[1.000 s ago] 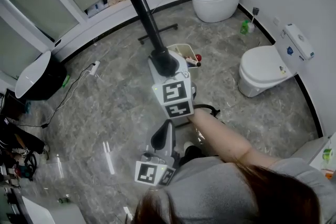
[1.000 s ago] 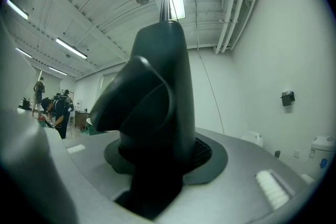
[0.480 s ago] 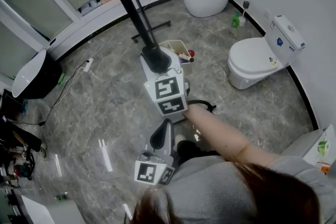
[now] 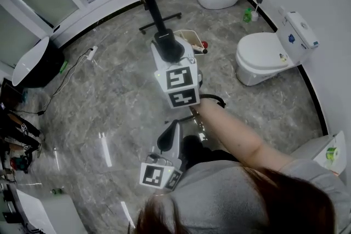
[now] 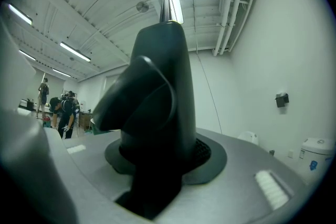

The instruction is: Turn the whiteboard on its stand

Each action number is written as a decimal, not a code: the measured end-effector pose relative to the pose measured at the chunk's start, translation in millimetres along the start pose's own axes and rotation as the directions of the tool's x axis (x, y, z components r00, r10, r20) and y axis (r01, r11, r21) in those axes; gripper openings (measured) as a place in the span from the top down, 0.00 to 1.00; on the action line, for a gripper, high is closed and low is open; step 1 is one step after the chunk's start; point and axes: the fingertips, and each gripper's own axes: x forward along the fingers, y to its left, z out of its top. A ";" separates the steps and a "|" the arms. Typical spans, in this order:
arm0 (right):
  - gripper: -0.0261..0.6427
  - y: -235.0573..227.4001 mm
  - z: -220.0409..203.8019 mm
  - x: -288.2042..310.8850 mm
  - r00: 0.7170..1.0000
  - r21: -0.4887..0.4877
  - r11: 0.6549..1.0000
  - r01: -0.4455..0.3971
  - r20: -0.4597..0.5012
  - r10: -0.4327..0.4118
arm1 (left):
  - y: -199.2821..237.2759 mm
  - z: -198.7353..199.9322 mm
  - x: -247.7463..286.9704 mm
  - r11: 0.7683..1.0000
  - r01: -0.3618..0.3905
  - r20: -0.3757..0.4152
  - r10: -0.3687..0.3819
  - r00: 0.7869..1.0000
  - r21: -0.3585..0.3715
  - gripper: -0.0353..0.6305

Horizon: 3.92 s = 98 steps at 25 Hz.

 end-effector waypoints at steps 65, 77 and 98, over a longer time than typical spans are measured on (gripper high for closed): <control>0.72 78.8 12.9 -327.2 0.998 0.006 0.998 0.065 -0.003 -0.065 | -218.2 -80.6 -164.7 0.995 0.064 -0.341 -0.084 0.936 -0.071 0.95; 0.70 102.1 14.4 -411.5 0.999 0.008 0.999 0.047 0.001 -0.047 | -284.8 -102.8 -221.4 0.994 0.011 -0.309 -0.044 0.950 -0.108 0.95; 0.71 124.3 19.3 -498.9 0.998 0.007 0.998 0.060 0.005 -0.060 | -341.2 -136.8 -305.5 0.984 0.002 -0.359 -0.067 0.931 -0.179 0.95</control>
